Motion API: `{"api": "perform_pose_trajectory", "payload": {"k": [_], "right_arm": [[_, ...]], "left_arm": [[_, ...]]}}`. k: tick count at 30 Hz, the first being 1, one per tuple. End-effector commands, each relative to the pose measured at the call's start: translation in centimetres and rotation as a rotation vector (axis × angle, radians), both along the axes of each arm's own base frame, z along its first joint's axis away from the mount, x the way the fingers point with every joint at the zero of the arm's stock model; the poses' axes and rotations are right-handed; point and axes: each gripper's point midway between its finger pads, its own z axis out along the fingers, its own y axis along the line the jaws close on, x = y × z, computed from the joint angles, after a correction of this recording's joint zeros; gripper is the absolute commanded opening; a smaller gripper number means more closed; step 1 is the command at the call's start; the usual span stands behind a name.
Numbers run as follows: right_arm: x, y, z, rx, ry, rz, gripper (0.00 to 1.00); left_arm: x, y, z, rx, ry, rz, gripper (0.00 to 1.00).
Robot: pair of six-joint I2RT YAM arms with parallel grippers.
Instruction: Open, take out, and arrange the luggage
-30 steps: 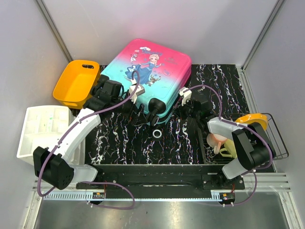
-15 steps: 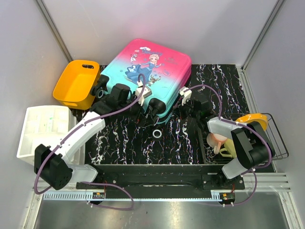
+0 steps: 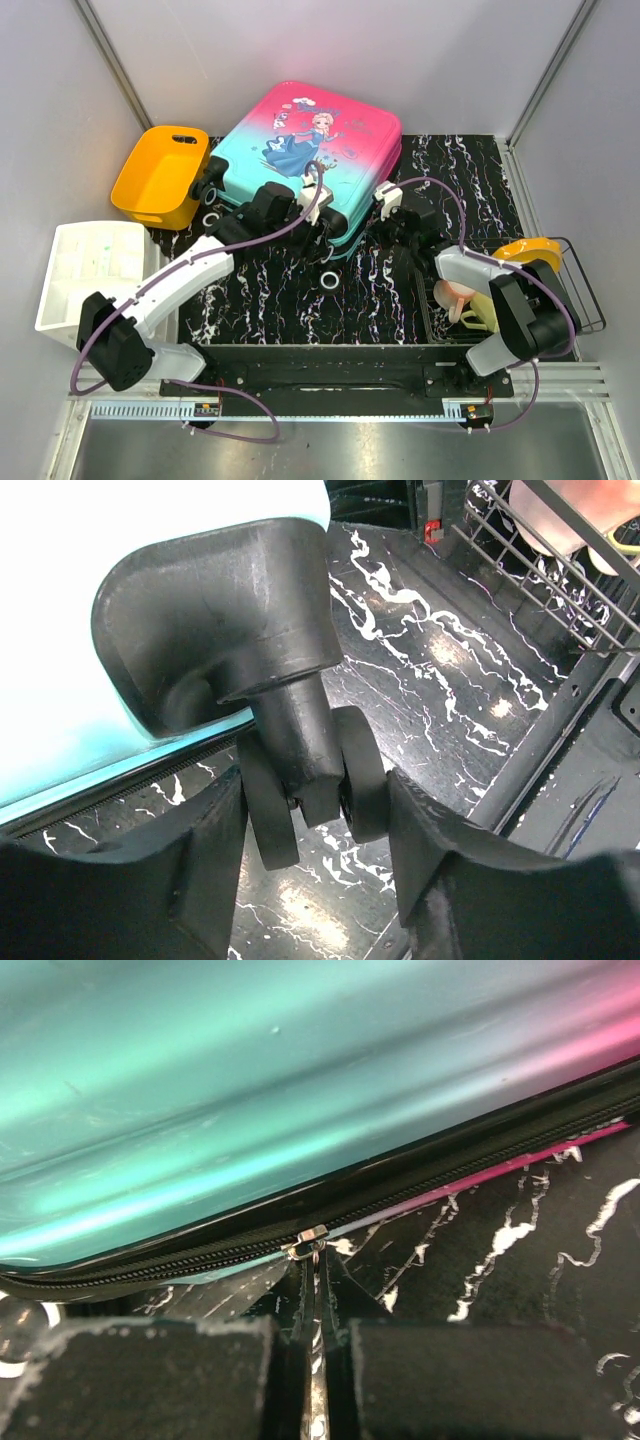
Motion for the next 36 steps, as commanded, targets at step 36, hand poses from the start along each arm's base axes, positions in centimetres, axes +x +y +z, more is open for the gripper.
{"api": "perform_pose_trajectory", "payload": {"k": [36], "right_arm": [[4.3,-5.8,5.2,-0.177,-0.241,-0.081,0.00]], "left_arm": [[-2.6,16.6,-4.8,0.399,0.061,-0.161,0.00]]}}
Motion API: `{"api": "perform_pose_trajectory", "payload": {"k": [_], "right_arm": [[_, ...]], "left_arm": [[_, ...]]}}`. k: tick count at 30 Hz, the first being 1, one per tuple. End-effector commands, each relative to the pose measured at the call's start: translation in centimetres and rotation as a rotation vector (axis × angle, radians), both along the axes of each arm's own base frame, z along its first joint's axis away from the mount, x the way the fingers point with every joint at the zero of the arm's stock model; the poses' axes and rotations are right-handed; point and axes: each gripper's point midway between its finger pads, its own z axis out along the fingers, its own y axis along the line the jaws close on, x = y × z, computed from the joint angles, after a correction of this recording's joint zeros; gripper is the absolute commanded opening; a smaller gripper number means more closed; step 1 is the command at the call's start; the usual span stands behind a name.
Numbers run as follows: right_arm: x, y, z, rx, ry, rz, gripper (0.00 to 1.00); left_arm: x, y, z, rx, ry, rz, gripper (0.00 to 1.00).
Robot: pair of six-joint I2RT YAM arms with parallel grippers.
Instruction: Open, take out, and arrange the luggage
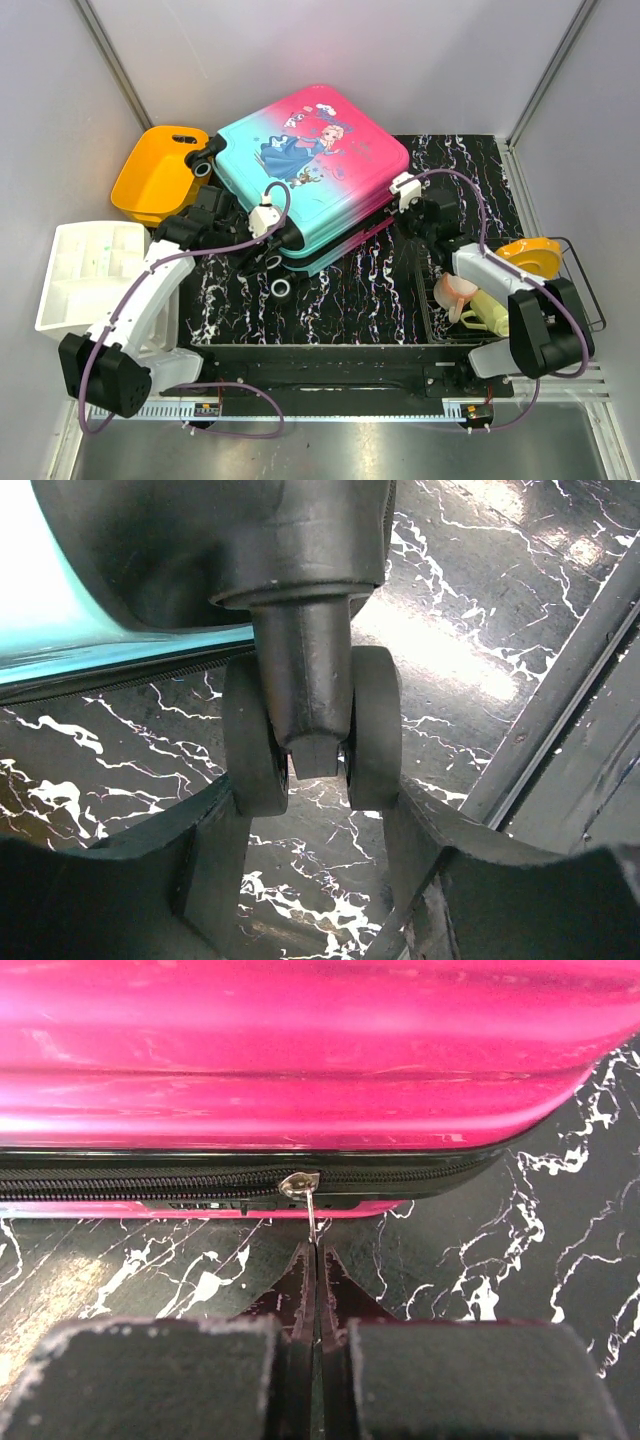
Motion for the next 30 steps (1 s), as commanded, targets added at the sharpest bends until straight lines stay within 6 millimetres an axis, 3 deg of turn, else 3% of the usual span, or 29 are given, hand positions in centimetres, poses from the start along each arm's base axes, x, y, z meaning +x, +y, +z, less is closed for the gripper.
{"api": "perform_pose_trajectory", "payload": {"k": [1,5,10,15,21,26,27,28,30], "right_arm": [[2.8,1.6,2.1,0.039,-0.114,0.065,0.00],[4.1,2.8,1.8,0.070,-0.122,0.098,0.00],[4.3,4.0,1.0,0.120,-0.121,0.136,0.00],[4.8,4.3,1.3,0.135,-0.143,0.141,0.16],[3.8,5.5,1.5,0.166,-0.136,0.223,0.20],[4.3,5.4,1.7,0.185,-0.134,0.197,0.17],[4.2,5.5,1.7,0.188,-0.132,0.196,0.15],[4.2,5.4,1.8,0.183,-0.138,0.192,0.00],[4.3,4.7,2.0,0.172,-0.148,0.158,0.00]], "left_arm": [[0.0,2.8,-2.6,0.136,0.076,0.039,0.00],[0.1,2.4,-2.9,0.121,0.097,0.047,0.00],[0.2,2.5,-3.1,0.120,0.092,0.059,0.00],[0.2,2.4,-3.2,0.114,0.095,0.068,0.00],[0.5,2.7,-3.1,0.130,0.079,0.068,0.00],[0.7,2.7,-3.1,0.129,0.082,0.072,0.00],[0.7,2.7,-3.2,0.132,0.085,0.075,0.00],[0.8,2.8,-3.2,0.135,0.085,0.074,0.00],[0.9,3.1,-3.2,0.145,0.080,0.083,0.00]]}}
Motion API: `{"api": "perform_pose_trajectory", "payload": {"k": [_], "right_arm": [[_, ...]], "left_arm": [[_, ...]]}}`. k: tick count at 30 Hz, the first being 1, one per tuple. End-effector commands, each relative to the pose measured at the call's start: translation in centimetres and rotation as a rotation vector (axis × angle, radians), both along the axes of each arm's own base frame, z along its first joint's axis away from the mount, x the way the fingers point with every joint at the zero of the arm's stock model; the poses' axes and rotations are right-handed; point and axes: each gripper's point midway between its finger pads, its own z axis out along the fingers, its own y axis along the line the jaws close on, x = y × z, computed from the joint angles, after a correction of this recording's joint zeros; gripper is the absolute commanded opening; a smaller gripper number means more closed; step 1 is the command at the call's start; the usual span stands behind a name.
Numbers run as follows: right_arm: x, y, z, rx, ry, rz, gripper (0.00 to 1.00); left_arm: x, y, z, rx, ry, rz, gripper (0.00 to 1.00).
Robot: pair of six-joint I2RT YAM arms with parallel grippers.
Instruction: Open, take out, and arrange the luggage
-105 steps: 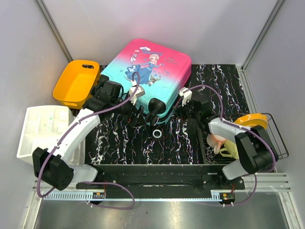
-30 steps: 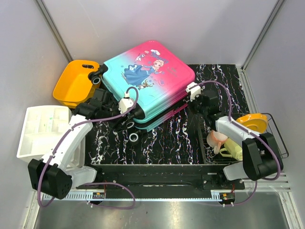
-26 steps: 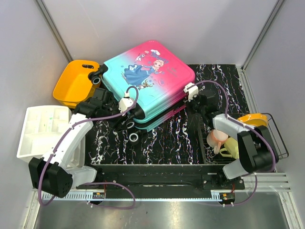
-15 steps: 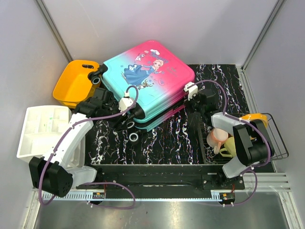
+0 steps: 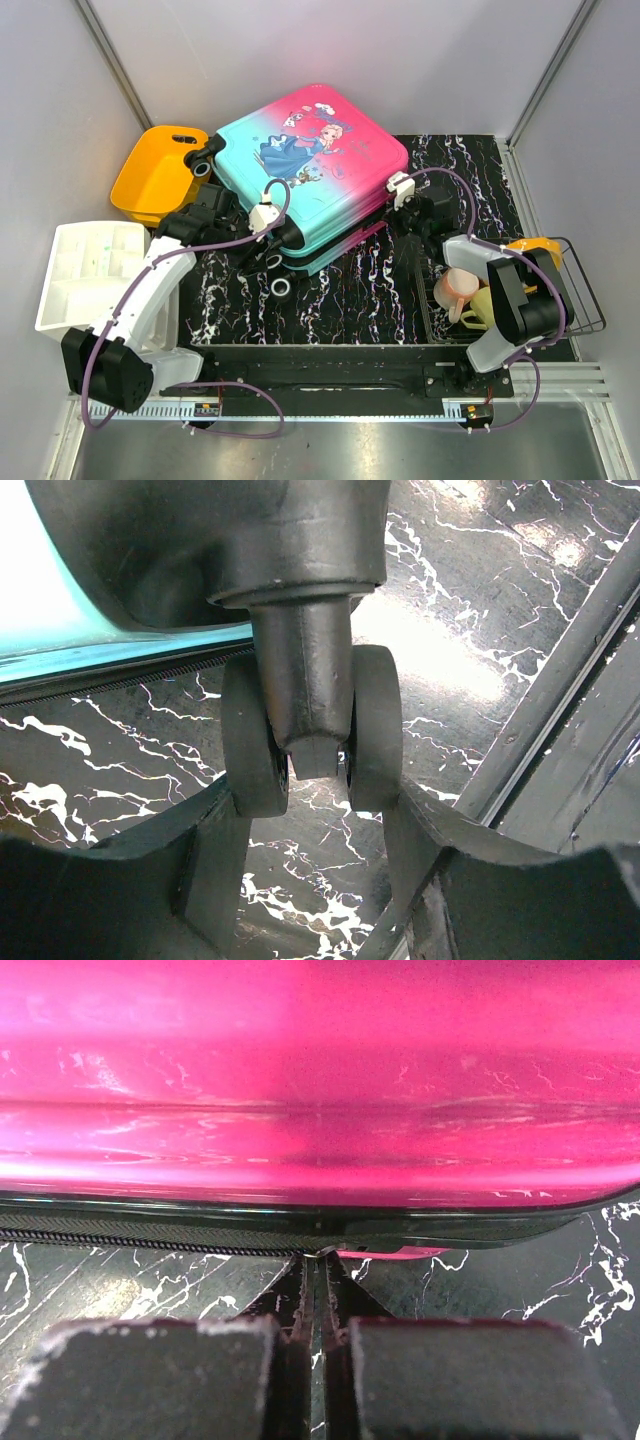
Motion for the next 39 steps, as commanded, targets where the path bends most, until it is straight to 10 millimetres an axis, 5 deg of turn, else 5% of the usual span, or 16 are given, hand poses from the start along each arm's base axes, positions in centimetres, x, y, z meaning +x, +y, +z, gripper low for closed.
{"api": "perform_pose_trajectory", "payload": {"k": [1,9,14,23,26,31,35,36,39], "right_arm": [[2.1,1.0,5.5,0.058,-0.193,-0.004,0.00],[3.6,-6.3,7.0,-0.114,-0.259,-0.232,0.00],[5.4,-9.0,7.4,-0.182,-0.287,-0.291,0.00],[11.5,-12.4,10.1,-0.211,-0.397,-0.287,0.00],[12.9,-12.2,11.1,-0.170,-0.429,-0.221,0.00],[13.4,-8.1,11.5,-0.022,-0.408,-0.007,0.00],[11.9,-5.3,10.9,0.079,-0.289,0.103,0.00],[11.1,-4.9,10.0,0.083,-0.270,0.125,0.00],[9.8,-4.4,9.2,0.063,-0.256,0.173,0.00]], "left_arm": [[0.9,3.6,-2.8,0.163,0.034,0.085,0.00],[0.6,6.7,-3.5,0.214,0.055,0.127,0.00],[0.4,8.0,-3.8,0.257,0.041,0.100,0.00],[1.1,10.8,-4.9,0.289,0.062,0.107,0.00],[1.5,11.3,-5.1,0.284,0.071,0.110,0.00],[2.4,10.8,-4.7,0.246,0.060,0.101,0.00],[2.8,8.1,1.1,0.053,0.004,0.072,0.54],[2.7,7.1,2.6,-0.025,-0.004,0.067,0.78],[3.6,6.0,7.0,-0.193,-0.028,0.161,0.99]]}}
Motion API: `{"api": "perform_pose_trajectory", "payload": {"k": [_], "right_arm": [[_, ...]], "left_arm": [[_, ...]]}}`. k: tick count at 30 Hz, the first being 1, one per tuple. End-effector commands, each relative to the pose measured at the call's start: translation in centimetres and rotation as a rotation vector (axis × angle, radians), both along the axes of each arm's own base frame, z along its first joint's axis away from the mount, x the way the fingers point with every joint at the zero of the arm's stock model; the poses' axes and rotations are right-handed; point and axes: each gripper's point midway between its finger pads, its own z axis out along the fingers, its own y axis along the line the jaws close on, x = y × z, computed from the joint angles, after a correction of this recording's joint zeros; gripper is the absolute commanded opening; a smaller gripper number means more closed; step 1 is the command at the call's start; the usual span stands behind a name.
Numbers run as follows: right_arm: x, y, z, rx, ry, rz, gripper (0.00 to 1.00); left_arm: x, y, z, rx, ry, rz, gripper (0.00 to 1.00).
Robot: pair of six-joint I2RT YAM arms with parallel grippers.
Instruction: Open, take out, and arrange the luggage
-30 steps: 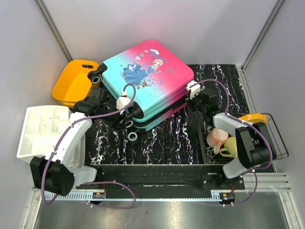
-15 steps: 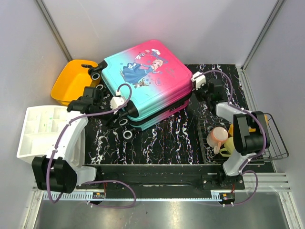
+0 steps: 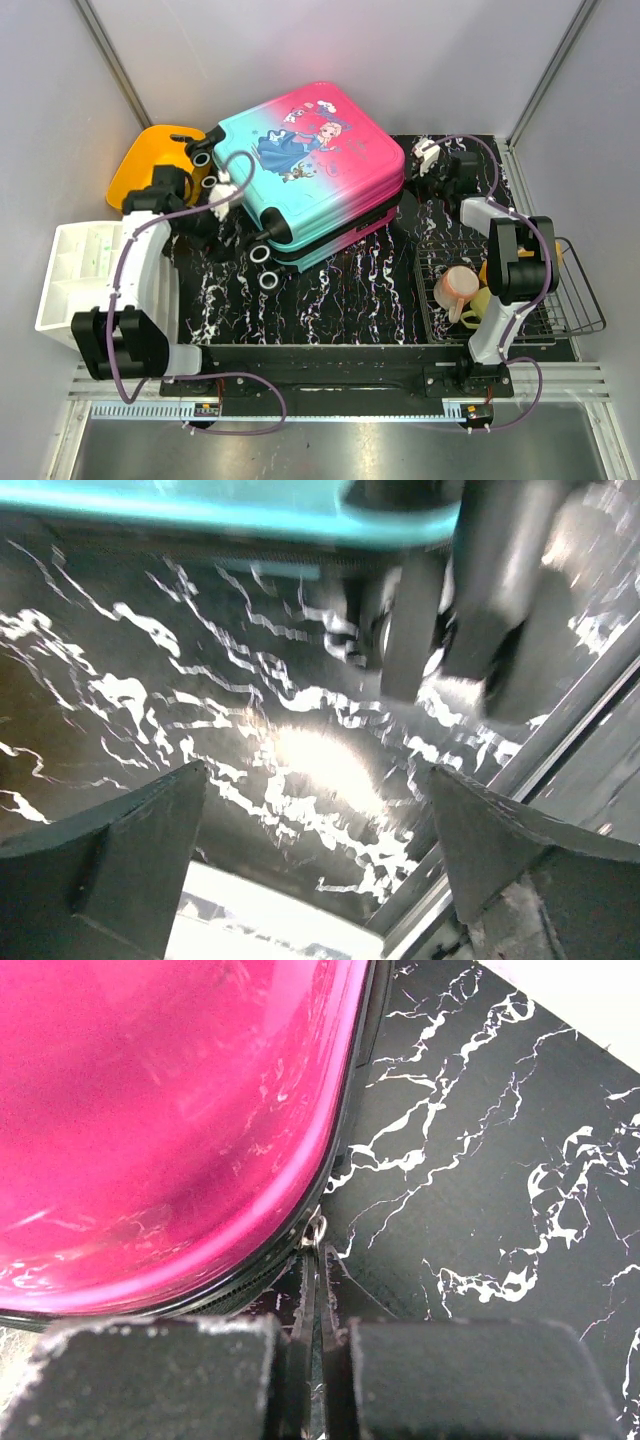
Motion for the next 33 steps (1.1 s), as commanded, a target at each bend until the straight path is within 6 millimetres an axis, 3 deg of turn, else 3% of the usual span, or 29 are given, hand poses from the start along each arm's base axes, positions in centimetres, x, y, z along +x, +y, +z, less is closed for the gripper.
{"api": "perform_pose_trajectory", "payload": {"k": [1,4,5,6,10,14,16,20,25,28,33], "right_arm": [[-0.1,1.9,7.2,0.045,-0.198,0.125,0.00],[-0.9,2.3,6.9,0.034,-0.185,0.151,0.00],[-1.2,2.6,6.7,0.032,-0.181,0.161,0.00],[-1.6,2.9,6.3,0.025,-0.171,0.177,0.00],[-3.5,4.8,6.3,-0.007,-0.182,0.258,0.00],[-5.4,6.4,5.8,-0.032,-0.188,0.326,0.00],[-6.5,7.0,5.6,-0.039,-0.190,0.347,0.00],[-8.9,8.2,4.9,-0.027,-0.151,0.377,0.00],[-12.7,9.9,5.1,-0.028,-0.151,0.413,0.00],[-12.7,9.2,4.7,-0.036,-0.126,0.351,0.00],[-10.1,5.7,4.5,-0.102,-0.148,0.230,0.00]], "left_arm": [[1.3,-2.6,8.5,-0.301,-0.095,0.127,0.99],[3.8,-1.4,11.3,-0.453,-0.109,0.333,0.99],[5.6,-0.7,11.8,-0.464,-0.161,0.385,0.99],[6.9,0.5,11.4,-0.435,-0.179,0.482,0.99],[11.4,1.3,10.6,-0.541,-0.121,0.673,0.99],[14.8,0.5,9.8,-0.666,-0.019,0.730,0.99],[16.4,0.0,8.3,-0.675,0.013,0.744,0.99],[18.4,-2.0,7.0,-0.650,0.034,0.698,0.99],[20.6,-2.8,5.7,-0.609,0.041,0.654,0.94],[21.6,-2.6,4.6,-0.569,0.050,0.652,0.91],[22.6,-2.3,2.1,-0.511,0.094,0.644,0.82]]}}
